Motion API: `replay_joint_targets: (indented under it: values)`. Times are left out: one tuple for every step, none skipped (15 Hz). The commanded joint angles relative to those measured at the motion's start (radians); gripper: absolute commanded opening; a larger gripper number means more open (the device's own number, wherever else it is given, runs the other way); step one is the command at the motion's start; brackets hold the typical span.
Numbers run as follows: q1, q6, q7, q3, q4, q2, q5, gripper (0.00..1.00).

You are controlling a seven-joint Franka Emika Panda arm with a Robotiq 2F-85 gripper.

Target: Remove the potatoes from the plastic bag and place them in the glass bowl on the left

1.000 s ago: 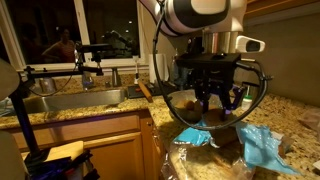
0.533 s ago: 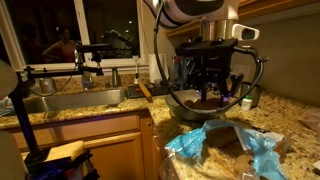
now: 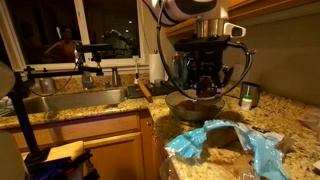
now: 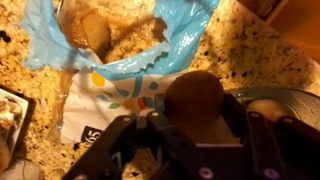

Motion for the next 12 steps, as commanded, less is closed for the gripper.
replay_joint_targets:
  values:
    - [0.023,-0.049,-0.065,0.010,0.073,0.052,0.022,0.34]
    - [0.026,-0.055,-0.079,0.017,0.091,0.070,0.024,0.34]
    - [0.028,-0.060,-0.095,0.024,0.109,0.088,0.025,0.34]
    - [0.029,-0.067,-0.108,0.031,0.126,0.106,0.023,0.34]
    - [0.028,-0.073,-0.127,0.039,0.142,0.124,0.024,0.34]
    - [0.028,-0.083,-0.140,0.047,0.161,0.141,0.024,0.34]
    - [0.027,-0.092,-0.158,0.056,0.177,0.158,0.025,0.34]
    - [0.038,-0.113,-0.155,0.072,0.164,0.132,0.024,0.34]
    - [0.046,-0.135,-0.155,0.086,0.191,0.146,0.023,0.34]
    - [0.055,-0.159,-0.150,0.100,0.214,0.156,0.021,0.34]
    - [0.069,-0.188,-0.143,0.116,0.245,0.165,0.022,0.34]
    - [0.083,-0.216,-0.137,0.131,0.277,0.175,0.022,0.34]
